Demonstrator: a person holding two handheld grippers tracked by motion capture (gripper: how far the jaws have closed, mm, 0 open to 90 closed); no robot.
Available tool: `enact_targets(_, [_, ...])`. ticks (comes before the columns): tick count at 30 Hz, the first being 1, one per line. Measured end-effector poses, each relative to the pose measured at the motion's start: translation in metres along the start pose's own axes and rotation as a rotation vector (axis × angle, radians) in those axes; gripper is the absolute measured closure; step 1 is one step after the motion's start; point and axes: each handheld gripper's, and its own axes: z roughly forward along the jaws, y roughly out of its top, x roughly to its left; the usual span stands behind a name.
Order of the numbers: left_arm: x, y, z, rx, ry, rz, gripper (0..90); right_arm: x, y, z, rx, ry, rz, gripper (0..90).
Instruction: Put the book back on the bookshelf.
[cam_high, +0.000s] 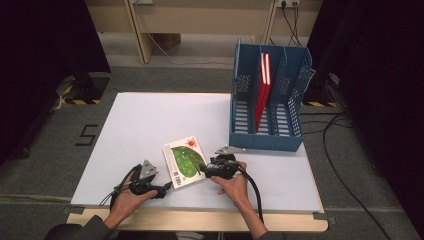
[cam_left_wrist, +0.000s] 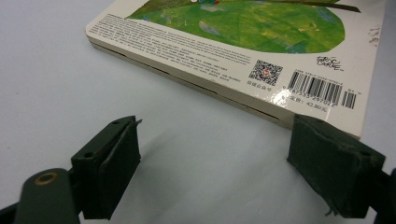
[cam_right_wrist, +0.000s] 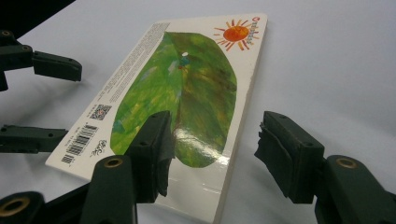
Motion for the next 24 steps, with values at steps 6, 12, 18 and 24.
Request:
enact_targets(6, [0.000, -0.001, 0.000, -0.002, -0.001, -0.003, 15.6, 0.002, -0.002, 0.006, 0.026, 0.019, 0.007, 43.3])
enact_targets(12, [0.000, -0.001, 0.000, -0.005, 0.001, -0.008, 15.6, 0.007, -0.003, 0.011, 0.051, 0.032, 0.016, 41.9])
enact_targets(18, [-0.001, -0.001, 0.000, -0.003, 0.004, -0.016, 15.6, 0.005, -0.005, 0.015, 0.049, 0.037, 0.034, 40.2])
enact_targets(24, [-0.001, -0.001, 0.000, 0.000, 0.007, -0.015, 15.4, 0.006, -0.005, 0.015, 0.047, 0.032, 0.047, 40.9])
